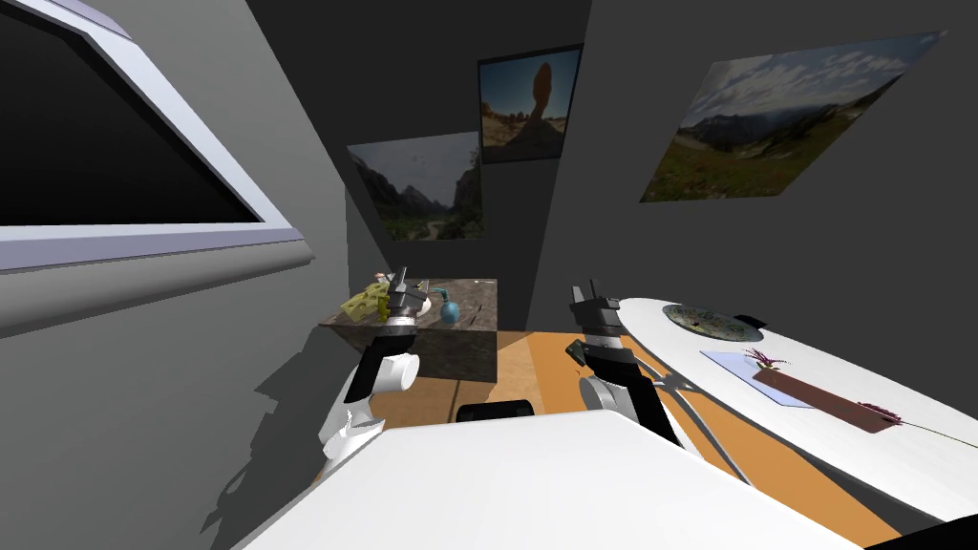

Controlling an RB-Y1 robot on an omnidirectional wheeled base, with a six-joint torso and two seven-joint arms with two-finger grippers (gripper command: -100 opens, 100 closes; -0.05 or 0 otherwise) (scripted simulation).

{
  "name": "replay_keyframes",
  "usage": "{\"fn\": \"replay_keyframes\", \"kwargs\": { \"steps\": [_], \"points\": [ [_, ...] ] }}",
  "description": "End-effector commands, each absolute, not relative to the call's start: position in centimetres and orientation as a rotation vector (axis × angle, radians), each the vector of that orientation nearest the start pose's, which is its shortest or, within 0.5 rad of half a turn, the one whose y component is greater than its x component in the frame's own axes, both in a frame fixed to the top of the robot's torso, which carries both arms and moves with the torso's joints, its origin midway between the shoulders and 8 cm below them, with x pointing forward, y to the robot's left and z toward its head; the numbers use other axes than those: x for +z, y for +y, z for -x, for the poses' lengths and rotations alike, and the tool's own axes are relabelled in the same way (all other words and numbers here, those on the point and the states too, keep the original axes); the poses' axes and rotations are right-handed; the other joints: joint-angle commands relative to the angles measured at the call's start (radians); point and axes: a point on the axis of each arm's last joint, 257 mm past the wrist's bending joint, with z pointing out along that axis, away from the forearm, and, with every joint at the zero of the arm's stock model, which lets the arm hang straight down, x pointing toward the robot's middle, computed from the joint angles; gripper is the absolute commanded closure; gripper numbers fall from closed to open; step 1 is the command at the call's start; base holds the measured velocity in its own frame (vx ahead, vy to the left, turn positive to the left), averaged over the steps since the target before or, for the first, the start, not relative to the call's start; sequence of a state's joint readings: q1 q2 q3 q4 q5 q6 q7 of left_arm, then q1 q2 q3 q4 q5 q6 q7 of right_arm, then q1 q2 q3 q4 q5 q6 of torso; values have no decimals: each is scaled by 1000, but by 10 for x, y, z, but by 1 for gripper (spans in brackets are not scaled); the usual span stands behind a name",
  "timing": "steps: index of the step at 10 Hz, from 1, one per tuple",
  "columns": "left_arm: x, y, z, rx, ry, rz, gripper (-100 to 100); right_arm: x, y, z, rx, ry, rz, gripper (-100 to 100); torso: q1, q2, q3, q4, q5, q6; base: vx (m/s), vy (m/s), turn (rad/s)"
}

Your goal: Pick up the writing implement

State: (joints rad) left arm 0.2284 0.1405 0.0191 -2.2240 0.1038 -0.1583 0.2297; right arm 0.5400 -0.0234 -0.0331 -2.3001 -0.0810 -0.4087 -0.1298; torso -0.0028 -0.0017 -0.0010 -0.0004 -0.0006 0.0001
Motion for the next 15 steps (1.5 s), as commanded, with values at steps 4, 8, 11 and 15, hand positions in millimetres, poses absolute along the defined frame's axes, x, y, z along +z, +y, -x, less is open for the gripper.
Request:
{"fn": "replay_keyframes", "kwargs": {
  "steps": [4,8,11,15],
  "points": [
    [11,254,-460,-1720,741,1012,-100,4,-304,-348,1401,610,-827,0,1,1,0,0,0,0,12,-27,36],
    [-5,244,-485,-1815,756,1153,-100,4,-304,-348,1401,610,-827,0,1,1,0,0,0,0,12,-29,38],
    [-17,238,-498,-1852,773,1240,-100,4,-304,-348,1401,610,-827,0,0,0,0,0,0,0,14,-36,34],
    [-39,223,-521,-1922,801,1408,-100,4,-304,-348,1401,610,-827,0,0,0,0,0,0,0,17,-46,34]
  ]
}}
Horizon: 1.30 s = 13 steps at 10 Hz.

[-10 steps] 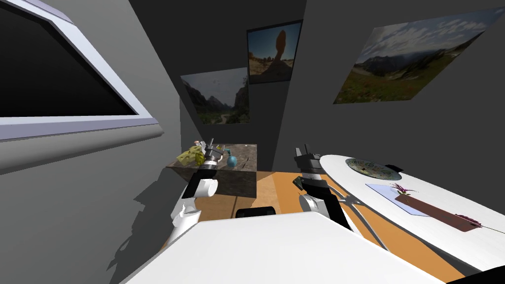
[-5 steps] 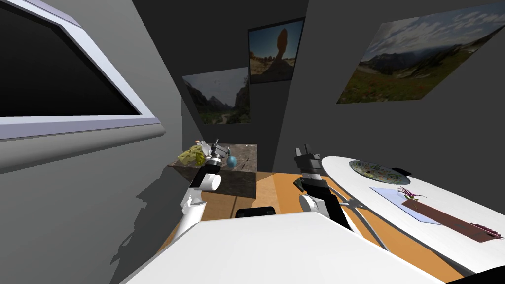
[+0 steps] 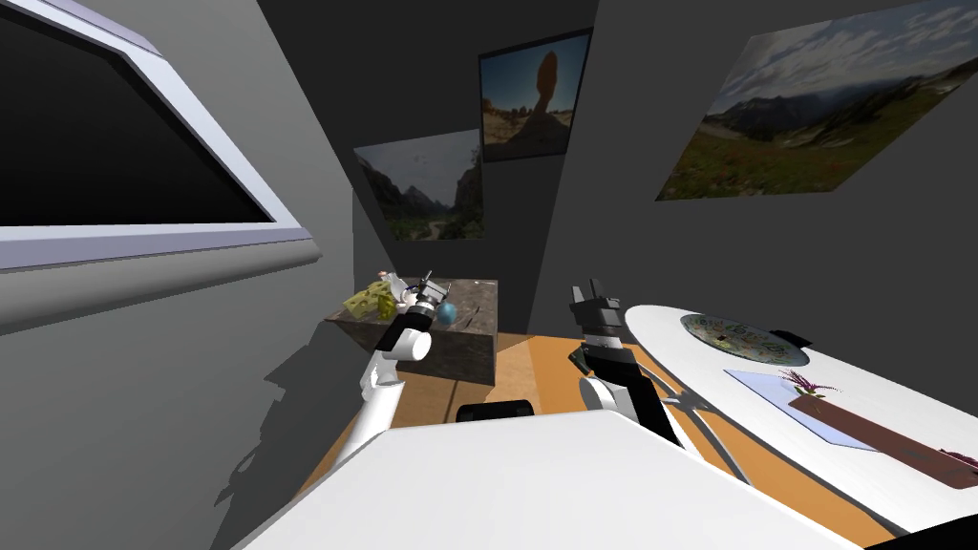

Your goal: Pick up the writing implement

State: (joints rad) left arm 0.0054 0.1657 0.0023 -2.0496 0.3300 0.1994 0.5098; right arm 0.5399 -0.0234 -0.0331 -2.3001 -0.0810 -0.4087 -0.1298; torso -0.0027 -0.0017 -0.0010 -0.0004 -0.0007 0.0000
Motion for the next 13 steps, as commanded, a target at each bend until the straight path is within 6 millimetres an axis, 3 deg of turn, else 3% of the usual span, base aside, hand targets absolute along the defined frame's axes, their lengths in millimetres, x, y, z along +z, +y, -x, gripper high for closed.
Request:
{"fn": "replay_keyframes", "kwargs": {
  "steps": [1,5,13],
  "points": [
    [-44,217,-529,-1964,797,1470,-100,4,-304,-348,1401,610,-827,0,0,0,0,0,0,0,26,-49,42],
    [-69,201,-546,-1997,831,1654,-100,4,-304,-348,1401,610,-827,0,0,0,0,0,0,0,20,-48,35],
    [-123,180,-560,-1945,910,1981,-100,4,-304,-348,1401,610,-827,0,-1,0,0,0,0,0,15,-46,26]
  ]
}}
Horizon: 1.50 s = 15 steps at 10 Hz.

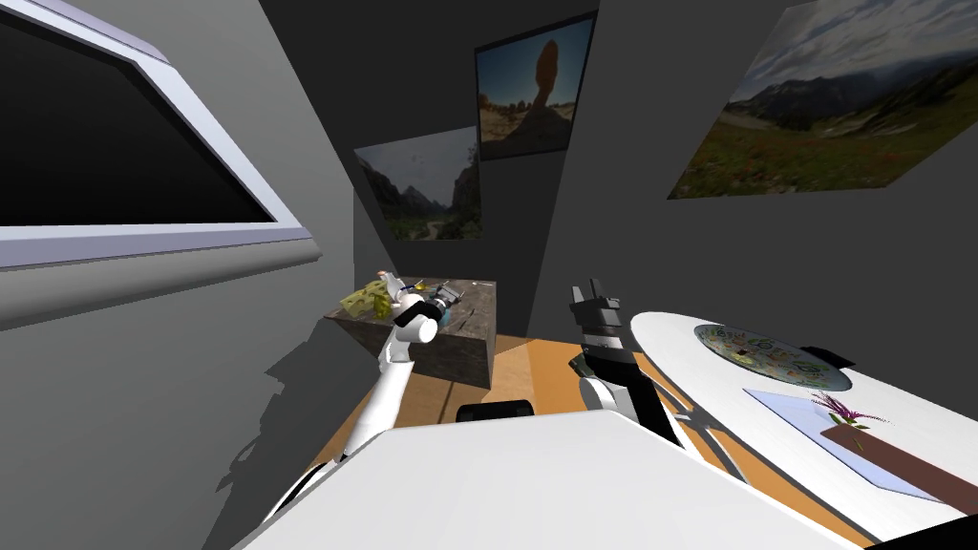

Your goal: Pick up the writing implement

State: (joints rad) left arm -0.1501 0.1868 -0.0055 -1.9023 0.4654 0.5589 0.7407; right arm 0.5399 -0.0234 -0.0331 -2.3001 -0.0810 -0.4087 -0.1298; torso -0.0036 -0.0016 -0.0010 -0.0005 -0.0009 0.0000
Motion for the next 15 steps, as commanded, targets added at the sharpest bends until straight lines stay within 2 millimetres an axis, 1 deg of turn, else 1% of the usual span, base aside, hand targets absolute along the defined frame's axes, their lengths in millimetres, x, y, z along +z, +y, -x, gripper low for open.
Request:
{"fn": "replay_keyframes", "kwargs": {
  "steps": [1,4,5,6,7,8,9,10,11,12,13,14,15],
  "points": [
    [-132,176,-563,-1939,910,2055,-100,4,-303,-348,1401,610,-827,0,0,0,0,0,0,0,24,-56,32],
    [-154,172,-562,-1880,940,2174,-100,4,-304,-348,1401,610,-827,0,1,0,0,0,0,0,20,-49,25],
    [-155,172,-562,-1879,940,2175,-100,4,-303,-348,1401,610,-827,0,1,0,0,0,0,0,9,-20,-2],
    [-167,170,-562,-1849,940,2253,-100,4,-304,-348,1401,610,-827,0,2,1,0,0,0,0,13,-33,28],
    [-171,170,-560,-1831,952,2269,-100,4,-304,-348,1401,610,-827,0,2,0,0,0,0,0,14,-35,22],
    [-183,170,-560,-1794,949,2345,-100,4,-304,-348,1401,610,-827,0,2,0,0,0,0,0,24,-48,31],
    [-187,169,-558,-1776,960,2359,-100,4,-304,-348,1401,610,-827,0,1,0,0,0,0,0,25,-49,18],
    [-199,170,-556,-1734,953,2430,-100,4,-303,-348,1401,610,-827,0,1,0,0,0,0,0,28,-59,29],
    [-203,170,-554,-1714,964,2445,-100,4,-304,-348,1401,610,-827,0,0,-1,0,0,0,0,21,-50,16],
    [-213,173,-553,-1674,951,2506,-100,4,-303,-348,1401,610,-827,0,1,0,0,0,0,0,21,-52,28],
    [-219,172,-550,-1646,965,2526,-100,4,-303,-348,1401,610,-827,0,1,0,0,0,0,0,18,-43,17],
    [-230,176,-546,-1596,953,2586,-100,4,-303,-348,1401,610,-827,0,1,0,0,0,0,0,22,-45,28],
    [-234,175,-544,-1574,962,2601,-100,4,-304,-348,1401,610,-827,0,1,0,0,0,0,0,18,-37,14]
  ]
}}
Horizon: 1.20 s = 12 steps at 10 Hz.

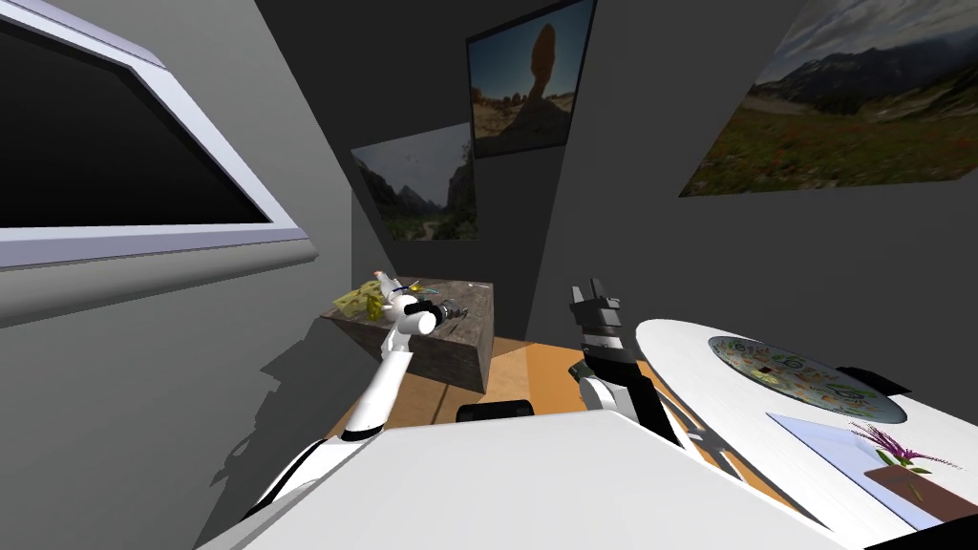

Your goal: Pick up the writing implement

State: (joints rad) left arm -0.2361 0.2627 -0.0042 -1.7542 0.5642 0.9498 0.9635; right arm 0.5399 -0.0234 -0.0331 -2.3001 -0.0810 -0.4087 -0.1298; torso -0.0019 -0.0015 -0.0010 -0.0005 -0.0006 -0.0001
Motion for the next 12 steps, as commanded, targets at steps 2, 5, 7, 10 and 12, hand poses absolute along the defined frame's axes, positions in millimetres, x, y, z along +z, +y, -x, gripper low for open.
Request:
{"fn": "replay_keyframes", "kwargs": {
  "steps": [2,5,7,10,12],
  "points": [
    [-248,179,-538,-1501,957,2669,-100,4,-304,-348,1401,610,-827,0,0,0,0,0,0,0,17,-39,15],
    [-273,190,-524,-1354,936,2784,-100,4,-303,-348,1401,610,-827,0,0,0,0,0,0,0,22,-42,19],
    [-284,196,-517,-1283,923,2832,-100,4,-304,-348,1401,610,-827,0,0,0,0,0,0,0,16,-33,17],
    [-303,209,-503,-1149,894,2910,-100,4,-304,-348,1401,610,-827,0,0,0,0,0,0,0,23,-38,18],
    [-317,221,-490,-1039,864,2963,-100,4,-304,-348,1401,610,-827,0,1,0,0,0,0,0,22,-31,26]
  ]
}}
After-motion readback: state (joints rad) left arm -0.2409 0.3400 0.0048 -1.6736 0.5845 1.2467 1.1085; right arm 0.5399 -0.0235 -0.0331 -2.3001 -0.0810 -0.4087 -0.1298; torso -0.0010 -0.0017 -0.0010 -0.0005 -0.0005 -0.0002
